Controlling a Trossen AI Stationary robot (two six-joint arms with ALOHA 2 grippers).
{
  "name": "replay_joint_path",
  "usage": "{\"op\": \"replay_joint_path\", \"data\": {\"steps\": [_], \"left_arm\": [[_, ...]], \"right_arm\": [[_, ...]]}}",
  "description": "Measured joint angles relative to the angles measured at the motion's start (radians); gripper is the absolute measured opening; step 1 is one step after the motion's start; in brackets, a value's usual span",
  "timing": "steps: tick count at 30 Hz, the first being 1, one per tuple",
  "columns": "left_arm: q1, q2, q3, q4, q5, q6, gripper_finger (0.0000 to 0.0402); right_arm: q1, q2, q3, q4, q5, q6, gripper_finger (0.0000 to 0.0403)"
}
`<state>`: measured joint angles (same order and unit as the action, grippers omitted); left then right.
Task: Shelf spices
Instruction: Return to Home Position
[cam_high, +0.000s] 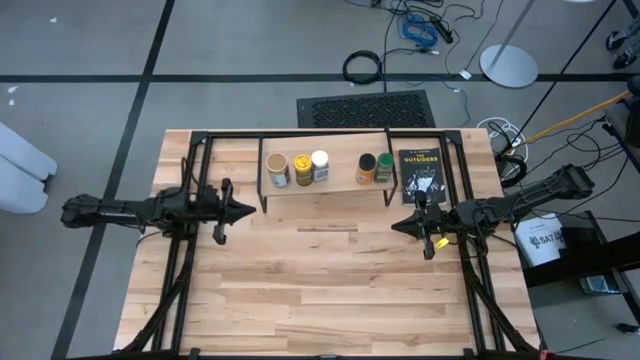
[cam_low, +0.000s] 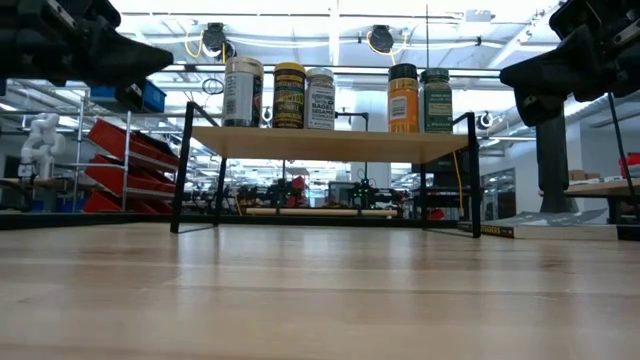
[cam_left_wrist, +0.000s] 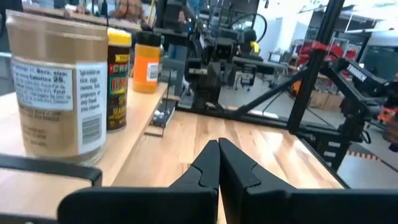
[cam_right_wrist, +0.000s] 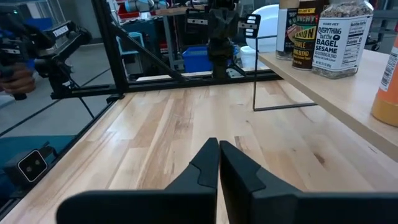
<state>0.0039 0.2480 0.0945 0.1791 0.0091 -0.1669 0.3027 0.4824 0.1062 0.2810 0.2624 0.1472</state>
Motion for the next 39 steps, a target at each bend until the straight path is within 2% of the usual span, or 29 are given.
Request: {"op": "replay_joint_path", "data": {"steps": [5, 21, 30, 34, 39], "left_arm": [[-0.031, 0.01, -0.069, 0.111, -0.031, 0.03, 0.0001], [-0.031, -0.005, -0.087, 0.015, -0.041, 0.122, 0.0001], [-0.031, -0.142, -0.087, -0.075, -0.042, 0.124, 0.0001], [-0.031, -0.204, -0.087, -0.116, -0.052, 0.123, 0.0001], [-0.031, -0.238, -0.087, -0.142, -0.053, 0.12, 0.0001]], "right_arm": [[0.0, 0.0, 0.0, -0.001, -0.005, -0.005, 0.0], [0.0, -0.003, 0.0, -0.049, -0.033, -0.006, 0.0], [0.0, -0.064, 0.0, -0.096, -0.037, -0.054, 0.0], [0.0, -0.117, 0.0, -0.149, -0.089, -0.059, 0.0], [0.0, -0.177, 0.0, -0.144, -0.081, -0.127, 0.0]]}}
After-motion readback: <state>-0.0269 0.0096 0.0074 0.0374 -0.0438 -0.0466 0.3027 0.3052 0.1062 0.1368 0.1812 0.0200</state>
